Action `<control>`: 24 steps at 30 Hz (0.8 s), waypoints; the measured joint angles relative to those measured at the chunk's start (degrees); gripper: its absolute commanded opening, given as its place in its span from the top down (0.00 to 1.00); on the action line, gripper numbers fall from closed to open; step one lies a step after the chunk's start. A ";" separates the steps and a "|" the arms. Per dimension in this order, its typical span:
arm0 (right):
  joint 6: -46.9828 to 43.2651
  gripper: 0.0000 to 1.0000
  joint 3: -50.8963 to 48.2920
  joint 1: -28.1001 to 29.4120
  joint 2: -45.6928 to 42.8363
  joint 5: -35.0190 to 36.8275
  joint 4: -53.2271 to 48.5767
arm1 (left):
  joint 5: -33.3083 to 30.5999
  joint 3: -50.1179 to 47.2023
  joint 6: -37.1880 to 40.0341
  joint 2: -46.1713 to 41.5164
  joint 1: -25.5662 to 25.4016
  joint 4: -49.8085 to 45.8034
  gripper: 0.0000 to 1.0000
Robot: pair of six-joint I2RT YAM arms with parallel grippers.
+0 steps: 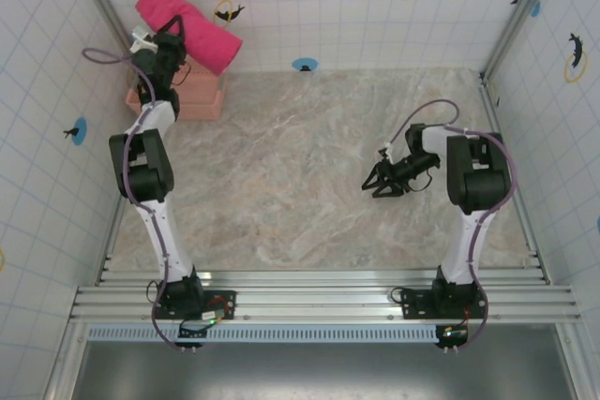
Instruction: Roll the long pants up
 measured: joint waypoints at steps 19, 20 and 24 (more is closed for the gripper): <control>3.72 0.44 4.17 5.81 -1.18 5.38 -2.78 | -17.88 -10.58 -3.23 15.39 2.69 11.30 0.23; 4.00 0.44 4.46 6.16 -1.25 5.62 -2.69 | -18.62 -11.80 -3.93 14.67 2.69 10.82 0.22; 5.20 0.43 5.49 7.10 -1.33 6.21 -2.03 | -20.22 -16.15 -5.35 9.60 2.58 3.13 0.03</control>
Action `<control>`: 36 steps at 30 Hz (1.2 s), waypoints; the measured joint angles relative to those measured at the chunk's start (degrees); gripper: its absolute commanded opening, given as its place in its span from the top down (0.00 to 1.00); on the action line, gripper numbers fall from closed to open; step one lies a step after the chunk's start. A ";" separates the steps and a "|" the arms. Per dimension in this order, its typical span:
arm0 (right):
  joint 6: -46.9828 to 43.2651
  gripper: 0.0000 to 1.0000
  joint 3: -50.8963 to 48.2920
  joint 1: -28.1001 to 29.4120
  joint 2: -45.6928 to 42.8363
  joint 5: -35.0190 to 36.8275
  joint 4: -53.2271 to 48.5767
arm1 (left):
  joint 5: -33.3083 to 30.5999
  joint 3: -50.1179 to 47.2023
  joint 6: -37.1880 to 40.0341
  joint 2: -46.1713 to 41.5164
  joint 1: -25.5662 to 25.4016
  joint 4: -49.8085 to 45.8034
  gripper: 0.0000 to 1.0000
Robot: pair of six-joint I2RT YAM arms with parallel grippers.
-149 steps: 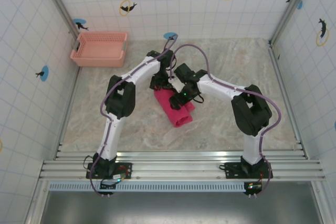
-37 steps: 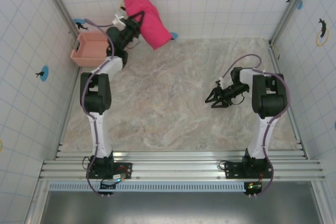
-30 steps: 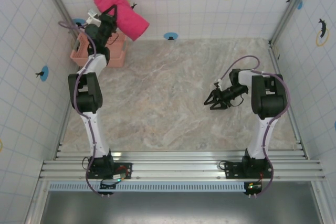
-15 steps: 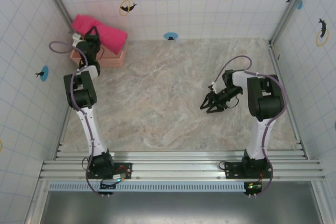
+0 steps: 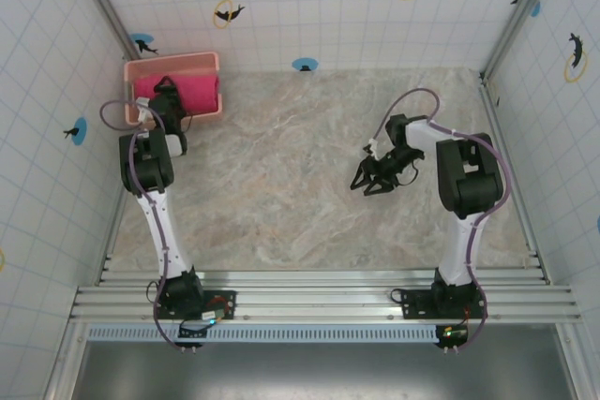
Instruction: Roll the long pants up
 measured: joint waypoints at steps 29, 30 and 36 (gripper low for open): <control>1.95 0.43 5.97 -0.20 0.04 0.00 6.14 | 13.00 -0.85 13.29 -27.30 4.79 -55.91 0.03; 1.60 0.43 6.10 -0.52 -0.04 0.55 6.14 | 15.30 -0.85 16.79 -27.36 4.72 -55.84 0.03; -0.85 0.04 6.82 -5.55 -4.48 6.01 6.93 | 22.60 -2.34 47.01 -38.45 3.17 -61.48 0.03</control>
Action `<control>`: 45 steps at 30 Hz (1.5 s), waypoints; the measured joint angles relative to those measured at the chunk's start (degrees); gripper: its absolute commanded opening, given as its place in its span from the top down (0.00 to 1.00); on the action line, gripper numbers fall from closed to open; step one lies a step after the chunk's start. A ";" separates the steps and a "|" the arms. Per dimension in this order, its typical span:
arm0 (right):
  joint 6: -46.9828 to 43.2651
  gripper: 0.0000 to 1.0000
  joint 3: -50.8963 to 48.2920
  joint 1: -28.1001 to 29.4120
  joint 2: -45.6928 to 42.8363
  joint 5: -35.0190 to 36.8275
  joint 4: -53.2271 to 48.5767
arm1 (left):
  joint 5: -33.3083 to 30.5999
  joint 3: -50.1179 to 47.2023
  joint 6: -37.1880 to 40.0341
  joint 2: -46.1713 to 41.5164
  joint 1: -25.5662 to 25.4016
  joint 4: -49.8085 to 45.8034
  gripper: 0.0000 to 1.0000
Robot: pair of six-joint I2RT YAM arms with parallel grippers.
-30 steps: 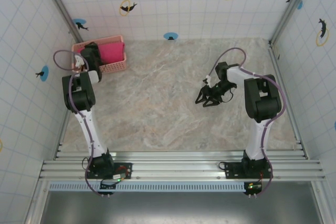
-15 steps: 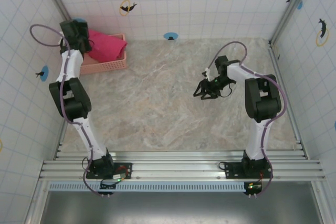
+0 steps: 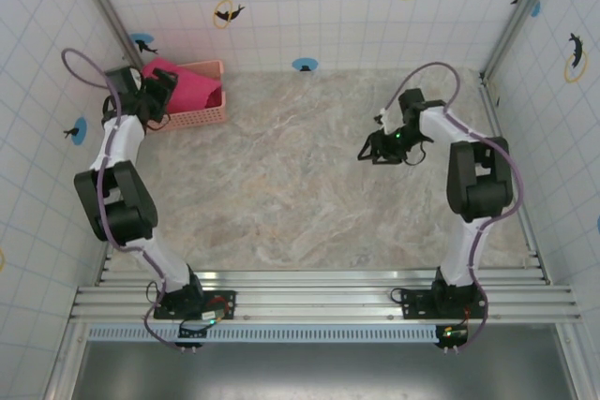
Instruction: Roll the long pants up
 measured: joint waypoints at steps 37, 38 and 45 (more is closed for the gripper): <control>-12.28 0.04 -61.83 -1.81 -23.41 33.35 84.89 | -23.50 -60.06 57.99 -13.22 -24.15 54.21 0.03; -12.24 0.04 -61.92 -1.70 -23.39 33.86 85.83 | -23.50 -60.06 57.99 -13.22 -24.15 54.23 0.03; -12.41 0.04 -61.64 -1.53 -23.54 35.67 92.50 | -23.43 -59.84 57.96 -13.22 -23.50 54.21 0.03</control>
